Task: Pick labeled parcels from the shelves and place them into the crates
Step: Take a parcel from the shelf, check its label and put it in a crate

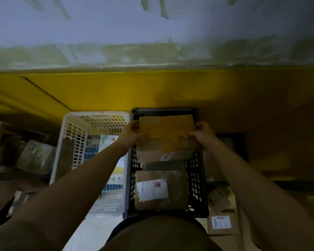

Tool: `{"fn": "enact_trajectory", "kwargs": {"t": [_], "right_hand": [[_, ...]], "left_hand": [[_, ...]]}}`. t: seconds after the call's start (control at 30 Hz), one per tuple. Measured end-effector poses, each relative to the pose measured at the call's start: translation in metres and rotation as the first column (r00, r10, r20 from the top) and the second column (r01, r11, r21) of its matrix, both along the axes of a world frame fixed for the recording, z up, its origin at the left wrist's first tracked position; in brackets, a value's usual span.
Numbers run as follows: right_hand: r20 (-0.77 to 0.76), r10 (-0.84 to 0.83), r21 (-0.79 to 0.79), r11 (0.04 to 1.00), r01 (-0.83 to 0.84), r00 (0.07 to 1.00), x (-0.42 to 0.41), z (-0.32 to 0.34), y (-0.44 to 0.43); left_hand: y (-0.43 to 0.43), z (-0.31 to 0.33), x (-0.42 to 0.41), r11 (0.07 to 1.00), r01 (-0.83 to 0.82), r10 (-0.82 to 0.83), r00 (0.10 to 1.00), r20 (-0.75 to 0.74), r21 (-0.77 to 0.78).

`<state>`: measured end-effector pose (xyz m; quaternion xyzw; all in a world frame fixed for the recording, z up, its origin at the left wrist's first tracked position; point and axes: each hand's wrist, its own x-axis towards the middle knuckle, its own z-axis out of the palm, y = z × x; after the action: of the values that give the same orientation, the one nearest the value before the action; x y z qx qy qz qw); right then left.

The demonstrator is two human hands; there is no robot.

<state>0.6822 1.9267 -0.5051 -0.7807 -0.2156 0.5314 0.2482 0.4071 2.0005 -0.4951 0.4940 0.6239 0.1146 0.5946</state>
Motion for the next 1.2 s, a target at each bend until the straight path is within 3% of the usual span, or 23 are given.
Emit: {"fn": "enact_trajectory", "kwargs": {"t": [0.17, 0.27, 0.47, 0.6, 0.77, 0.93, 1.2], "right_hand": [[-0.032, 0.008, -0.034, 0.999, -0.009, 0.999, 0.0, -0.006, 0.002], [-0.137, 0.016, -0.08, 0.996, -0.027, 0.99, -0.002, -0.004, -0.001], [-0.146, -0.057, -0.072, 0.996, 0.047, 0.988, -0.005, 0.001, 0.001], [-0.115, -0.037, -0.086, 0.996, 0.027, 0.993, -0.007, -0.007, 0.003], [-0.215, -0.117, -0.122, 0.988, 0.093, 0.97, -0.016, -0.027, -0.008], [-0.087, -0.066, -0.088, 0.994, 0.058, 0.994, -0.025, -0.039, -0.003], [-0.067, -0.012, -0.117, 0.993, 0.004, 0.998, -0.022, -0.054, 0.003]], "left_hand": [[0.012, -0.008, 0.001, 0.993, -0.117, 0.117, 0.993, 0.004, -0.015], [0.01, -0.003, 0.006, 0.981, -0.168, 0.171, 0.985, 0.021, -0.101], [0.005, -0.01, 0.01, 0.99, -0.126, 0.122, 0.99, -0.07, -0.068], [0.0, -0.014, 0.014, 0.988, -0.132, 0.128, 0.991, -0.046, -0.086], [-0.008, -0.026, 0.011, 0.993, -0.113, 0.11, 0.989, -0.094, -0.03], [-0.012, -0.041, 0.012, 0.995, -0.079, 0.087, 0.983, -0.159, 0.055], [-0.01, -0.068, 0.02, 0.993, -0.005, 0.036, 0.963, -0.266, 0.114]]}}
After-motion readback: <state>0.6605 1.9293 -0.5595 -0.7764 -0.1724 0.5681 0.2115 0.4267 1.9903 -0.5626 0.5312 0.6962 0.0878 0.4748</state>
